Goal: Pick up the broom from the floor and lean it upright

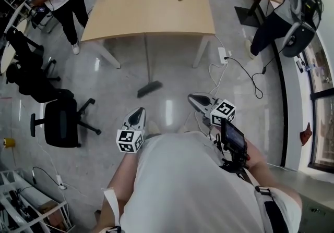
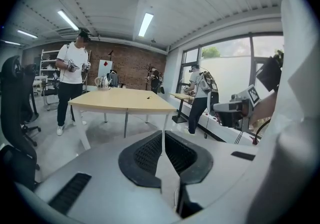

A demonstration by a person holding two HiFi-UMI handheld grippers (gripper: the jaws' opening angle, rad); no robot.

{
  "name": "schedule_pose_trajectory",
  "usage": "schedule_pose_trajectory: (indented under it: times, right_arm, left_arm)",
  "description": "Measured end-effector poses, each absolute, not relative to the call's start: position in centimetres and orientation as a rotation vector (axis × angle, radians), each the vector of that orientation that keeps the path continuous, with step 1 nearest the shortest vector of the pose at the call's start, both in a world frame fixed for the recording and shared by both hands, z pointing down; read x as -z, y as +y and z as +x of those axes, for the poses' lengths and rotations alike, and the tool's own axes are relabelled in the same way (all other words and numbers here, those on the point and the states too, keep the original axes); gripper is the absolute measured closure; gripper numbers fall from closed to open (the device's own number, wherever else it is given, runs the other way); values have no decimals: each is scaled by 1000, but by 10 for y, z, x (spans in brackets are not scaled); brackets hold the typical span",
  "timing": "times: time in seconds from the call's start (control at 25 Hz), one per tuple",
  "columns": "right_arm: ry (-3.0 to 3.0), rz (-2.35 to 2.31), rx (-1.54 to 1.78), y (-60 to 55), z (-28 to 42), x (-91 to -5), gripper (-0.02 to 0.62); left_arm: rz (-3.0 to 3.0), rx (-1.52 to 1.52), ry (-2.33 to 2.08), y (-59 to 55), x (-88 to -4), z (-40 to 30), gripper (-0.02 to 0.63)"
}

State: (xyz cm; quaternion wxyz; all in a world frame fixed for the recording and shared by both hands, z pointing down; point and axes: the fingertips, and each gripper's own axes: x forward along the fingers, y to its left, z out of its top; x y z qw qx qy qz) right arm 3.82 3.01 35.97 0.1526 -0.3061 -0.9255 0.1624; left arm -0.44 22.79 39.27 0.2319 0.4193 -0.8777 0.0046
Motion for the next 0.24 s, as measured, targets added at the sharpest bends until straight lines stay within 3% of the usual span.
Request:
schedule_pose_trajectory:
  times: [0.24]
  right_arm:
    - [-2645, -881, -471, 22, 36, -365, 578]
  left_arm:
    - [1154, -40, -2397, 221, -395, -1, 581]
